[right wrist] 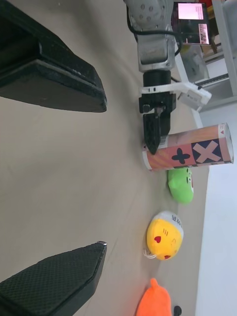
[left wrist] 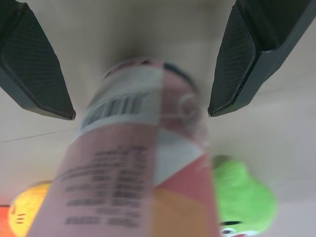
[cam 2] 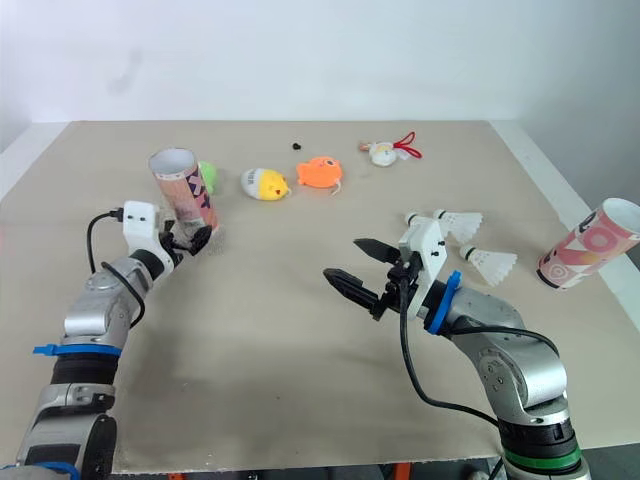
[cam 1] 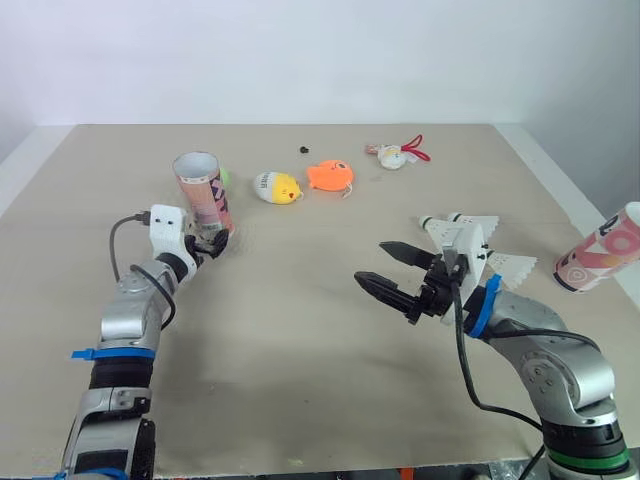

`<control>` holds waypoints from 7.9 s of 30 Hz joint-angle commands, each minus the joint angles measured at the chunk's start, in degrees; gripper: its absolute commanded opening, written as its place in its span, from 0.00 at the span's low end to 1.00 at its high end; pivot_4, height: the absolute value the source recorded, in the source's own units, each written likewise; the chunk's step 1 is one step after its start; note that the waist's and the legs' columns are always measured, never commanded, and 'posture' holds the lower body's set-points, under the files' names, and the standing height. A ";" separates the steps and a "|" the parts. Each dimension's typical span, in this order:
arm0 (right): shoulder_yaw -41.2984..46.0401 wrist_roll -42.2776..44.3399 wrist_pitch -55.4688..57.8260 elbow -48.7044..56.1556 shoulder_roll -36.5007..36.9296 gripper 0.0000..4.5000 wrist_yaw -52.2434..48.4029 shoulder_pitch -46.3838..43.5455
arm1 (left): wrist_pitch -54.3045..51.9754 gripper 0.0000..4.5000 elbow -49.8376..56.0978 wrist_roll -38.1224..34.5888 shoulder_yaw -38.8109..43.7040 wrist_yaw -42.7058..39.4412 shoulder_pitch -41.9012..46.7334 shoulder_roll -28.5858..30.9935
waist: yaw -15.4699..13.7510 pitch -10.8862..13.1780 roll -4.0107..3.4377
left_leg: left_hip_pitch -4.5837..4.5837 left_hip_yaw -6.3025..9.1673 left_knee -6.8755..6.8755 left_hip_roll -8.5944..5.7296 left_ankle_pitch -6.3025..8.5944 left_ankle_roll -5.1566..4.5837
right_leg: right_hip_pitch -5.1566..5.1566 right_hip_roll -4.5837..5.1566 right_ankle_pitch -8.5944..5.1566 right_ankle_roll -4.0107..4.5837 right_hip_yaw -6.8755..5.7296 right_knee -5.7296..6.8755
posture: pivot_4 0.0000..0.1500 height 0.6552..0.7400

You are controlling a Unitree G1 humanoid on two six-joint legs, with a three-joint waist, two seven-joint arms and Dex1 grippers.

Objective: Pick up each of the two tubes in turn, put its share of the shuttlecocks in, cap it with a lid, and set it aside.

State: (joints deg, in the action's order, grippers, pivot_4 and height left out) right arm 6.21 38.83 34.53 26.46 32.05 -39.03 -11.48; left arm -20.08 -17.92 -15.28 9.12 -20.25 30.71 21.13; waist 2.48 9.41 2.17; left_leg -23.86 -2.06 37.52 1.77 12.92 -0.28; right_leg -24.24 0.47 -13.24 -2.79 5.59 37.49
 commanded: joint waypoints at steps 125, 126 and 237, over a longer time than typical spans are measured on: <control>-0.33 -27.78 -16.95 -46.57 -6.53 1.00 11.71 -21.01 | -8.97 0.72 21.88 2.79 -24.86 -64.85 0.22 32.15 | 0.57 -0.38 -0.72 | 0.48 -0.24 0.06 0.66 -0.18 -0.28 | -0.17 -0.98 -0.04 0.40 0.48 0.66 | 1.00 1.00; -0.39 -28.06 -17.37 -47.45 -6.62 1.00 11.71 -21.55 | -8.83 0.72 21.88 3.15 -25.24 -65.19 0.04 32.78 | 0.60 -0.38 -0.72 | 0.52 -0.26 0.00 0.69 -0.18 -0.28 | -0.17 -1.02 -0.06 0.45 0.50 0.66 | 1.00 1.00; 10.91 -22.20 -16.19 -48.92 15.41 0.57 -10.94 -7.73 | -8.82 0.71 20.85 5.87 -27.46 -64.31 1.68 28.04 | 0.27 -0.48 -0.89 | 0.78 -0.18 0.01 -0.21 -0.10 -0.34 | 0.37 -0.29 -0.58 0.01 0.79 0.56 | 1.00 1.00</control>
State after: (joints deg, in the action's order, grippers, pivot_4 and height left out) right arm 17.38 17.18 20.16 -21.03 47.27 -50.67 -16.90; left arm -28.02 3.00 -10.16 -17.11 -84.83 33.43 48.49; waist 2.74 8.93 1.28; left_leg -23.09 -2.24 37.53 1.56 12.82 -0.62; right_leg -23.88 0.18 -13.82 -2.78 6.38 38.05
